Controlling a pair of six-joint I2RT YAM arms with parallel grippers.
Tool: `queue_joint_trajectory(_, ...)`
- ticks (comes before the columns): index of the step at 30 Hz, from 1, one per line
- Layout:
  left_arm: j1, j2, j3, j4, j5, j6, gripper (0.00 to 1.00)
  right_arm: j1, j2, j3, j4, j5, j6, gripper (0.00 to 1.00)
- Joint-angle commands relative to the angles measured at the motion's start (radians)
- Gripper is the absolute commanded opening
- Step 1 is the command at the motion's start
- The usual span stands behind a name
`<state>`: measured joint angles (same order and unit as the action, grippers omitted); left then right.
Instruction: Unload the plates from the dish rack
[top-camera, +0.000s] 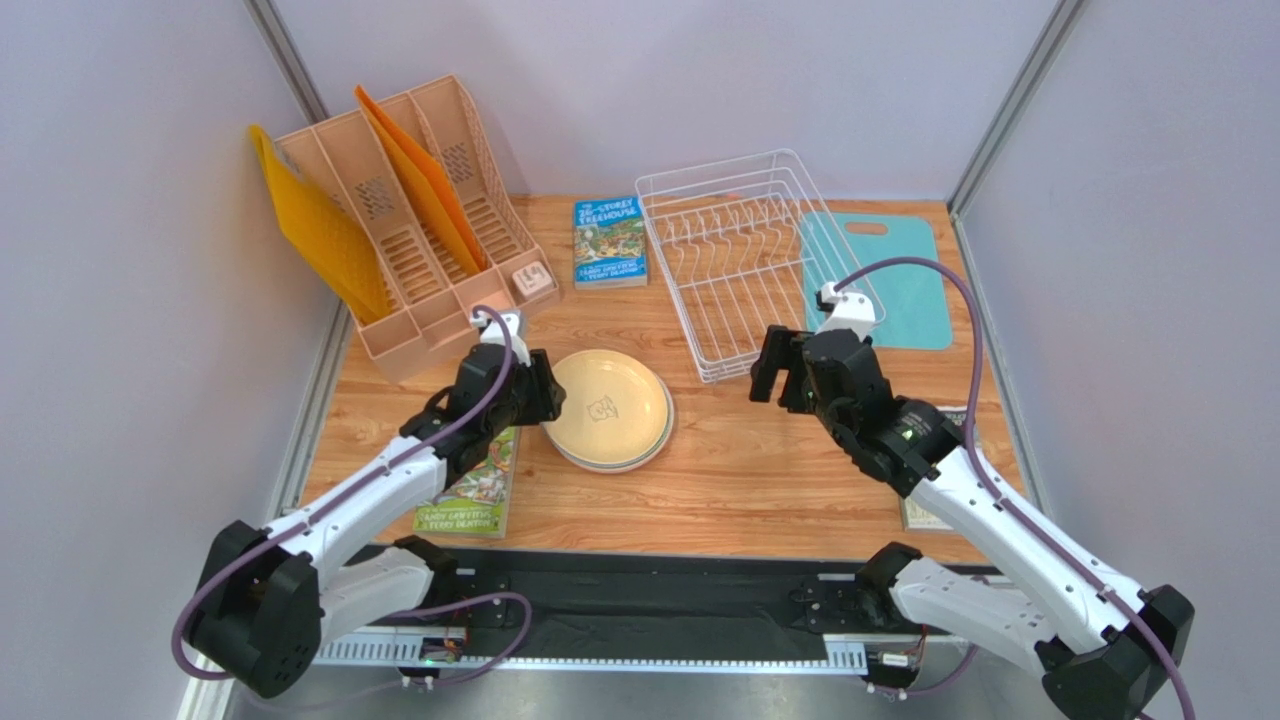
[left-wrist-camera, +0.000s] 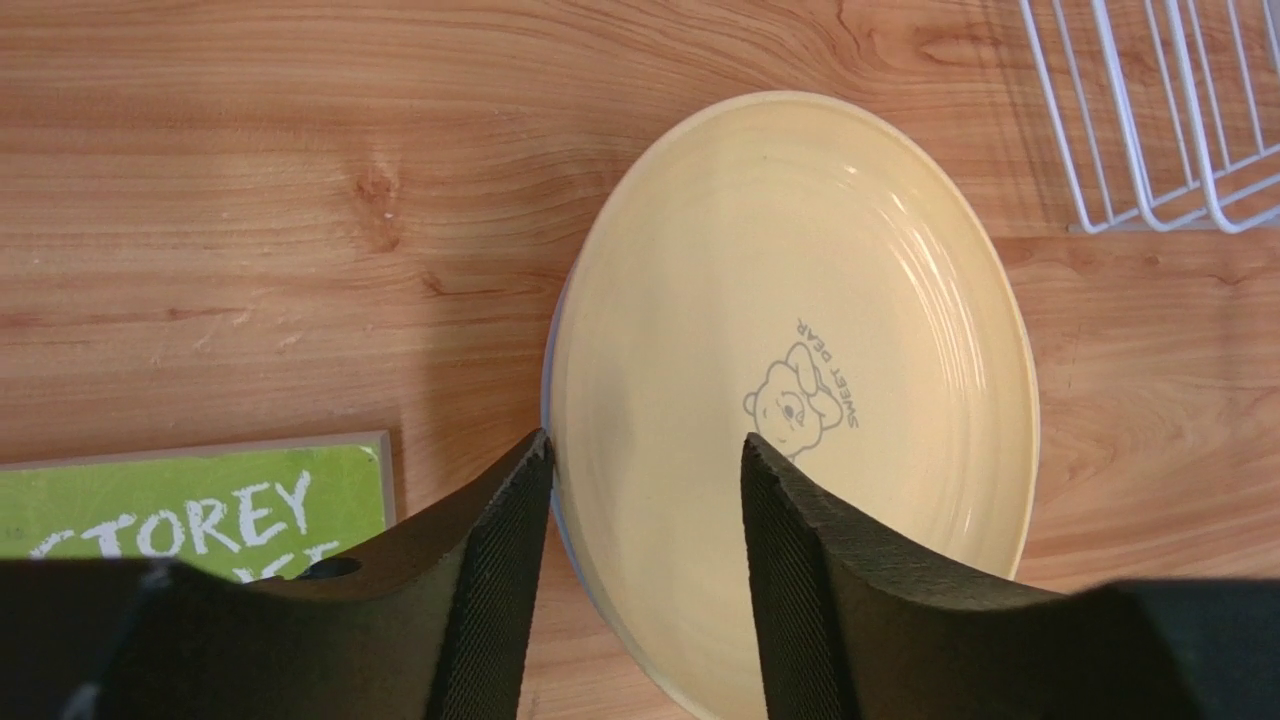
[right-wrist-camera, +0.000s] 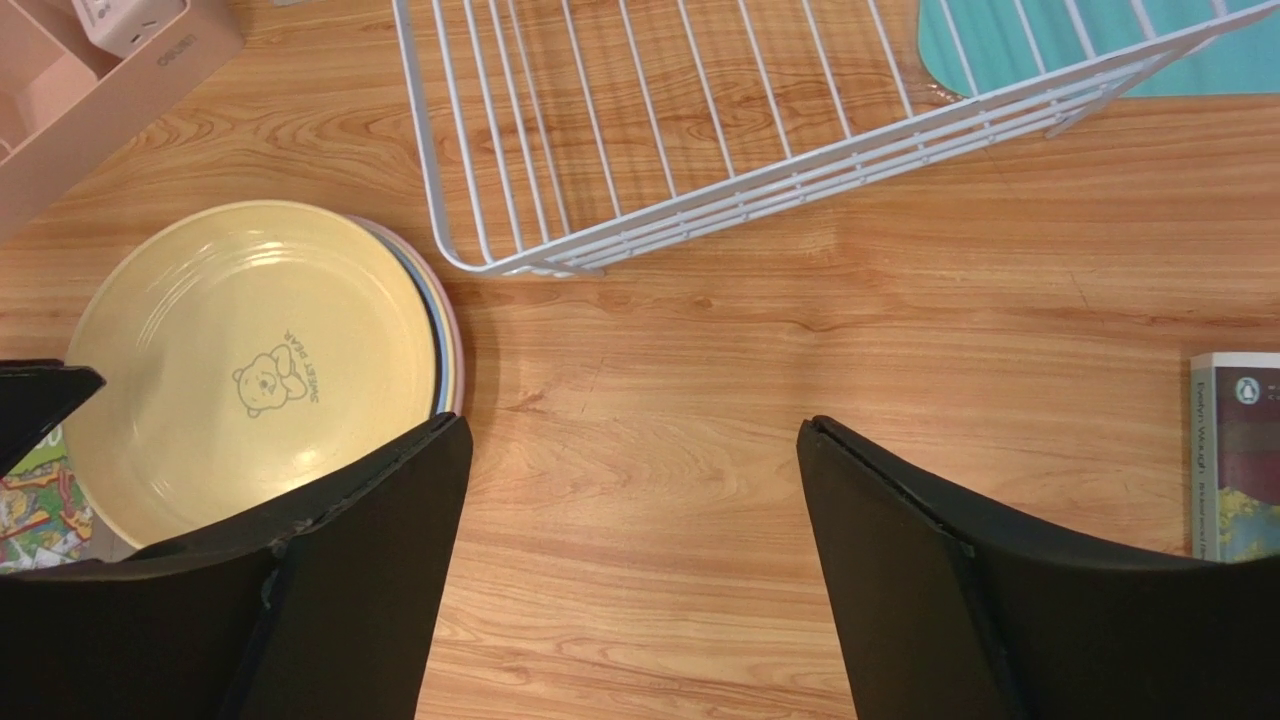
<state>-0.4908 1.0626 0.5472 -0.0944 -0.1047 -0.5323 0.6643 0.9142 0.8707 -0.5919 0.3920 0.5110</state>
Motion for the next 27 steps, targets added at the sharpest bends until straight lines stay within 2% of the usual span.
queue_joint_trajectory(1, 0.000, -0.035, 0.016, 0.002, -0.024, 0.025, 0.58, -0.005, -0.015, 0.013, 0.011, 0.073, -0.028, 0.88)
queue_joint_trajectory(10, 0.000, -0.133, 0.046, -0.094, -0.068, 0.069, 0.70, -0.012, -0.017, 0.022, 0.003, 0.149, -0.089, 0.97)
queue_joint_trajectory(16, 0.000, -0.214, 0.140, -0.182, -0.127, 0.164, 0.72, -0.035, -0.032, 0.045, 0.003, 0.269, -0.175, 1.00)
queue_joint_trajectory(20, 0.000, -0.271, 0.200, -0.208, -0.165, 0.175, 0.73, -0.058, -0.037, 0.063, 0.010, 0.343, -0.238, 1.00)
queue_joint_trajectory(27, 0.000, -0.306, 0.241, -0.206, -0.202, 0.206, 0.73, -0.127, -0.046, 0.039, 0.136, 0.338, -0.296, 1.00)
